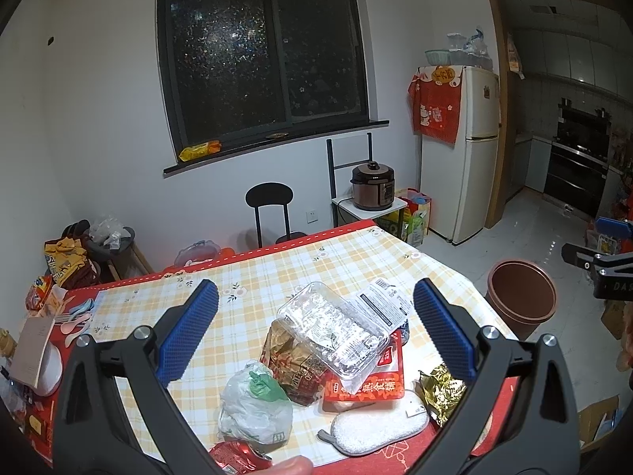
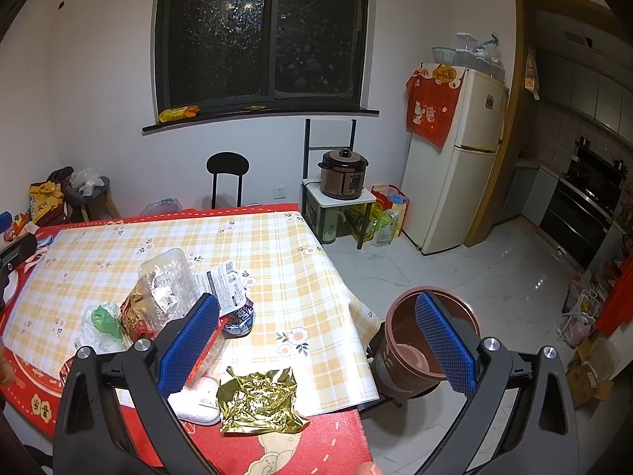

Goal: Collect trash

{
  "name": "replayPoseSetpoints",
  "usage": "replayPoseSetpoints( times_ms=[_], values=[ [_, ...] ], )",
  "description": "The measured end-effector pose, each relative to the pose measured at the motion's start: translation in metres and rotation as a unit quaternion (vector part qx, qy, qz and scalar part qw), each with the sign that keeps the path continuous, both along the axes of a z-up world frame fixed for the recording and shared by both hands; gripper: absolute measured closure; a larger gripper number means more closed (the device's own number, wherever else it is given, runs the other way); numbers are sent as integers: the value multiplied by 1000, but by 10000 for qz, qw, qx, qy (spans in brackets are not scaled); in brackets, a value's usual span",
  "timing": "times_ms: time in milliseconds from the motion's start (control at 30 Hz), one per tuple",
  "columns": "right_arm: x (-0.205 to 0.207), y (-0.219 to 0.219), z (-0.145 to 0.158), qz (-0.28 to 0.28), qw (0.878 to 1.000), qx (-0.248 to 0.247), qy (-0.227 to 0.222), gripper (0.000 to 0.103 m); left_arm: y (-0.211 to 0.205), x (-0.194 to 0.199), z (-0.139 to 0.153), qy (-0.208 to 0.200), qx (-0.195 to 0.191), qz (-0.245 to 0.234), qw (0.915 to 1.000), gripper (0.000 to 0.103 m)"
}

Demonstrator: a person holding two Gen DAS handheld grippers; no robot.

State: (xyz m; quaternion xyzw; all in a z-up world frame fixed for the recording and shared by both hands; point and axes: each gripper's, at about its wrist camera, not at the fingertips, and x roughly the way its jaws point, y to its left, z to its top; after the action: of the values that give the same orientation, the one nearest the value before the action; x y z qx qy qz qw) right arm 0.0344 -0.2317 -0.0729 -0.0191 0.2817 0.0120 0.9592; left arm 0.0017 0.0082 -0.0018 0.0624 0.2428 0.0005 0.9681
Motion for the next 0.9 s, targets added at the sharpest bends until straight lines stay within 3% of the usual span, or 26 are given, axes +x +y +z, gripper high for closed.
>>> replayPoseSetpoints(
  times_ms=[900],
  values=[
    [1, 2, -3, 10, 10000, 4, 20, 5, -4, -1, 1, 14, 10, -2, 10000, 6]
  ],
)
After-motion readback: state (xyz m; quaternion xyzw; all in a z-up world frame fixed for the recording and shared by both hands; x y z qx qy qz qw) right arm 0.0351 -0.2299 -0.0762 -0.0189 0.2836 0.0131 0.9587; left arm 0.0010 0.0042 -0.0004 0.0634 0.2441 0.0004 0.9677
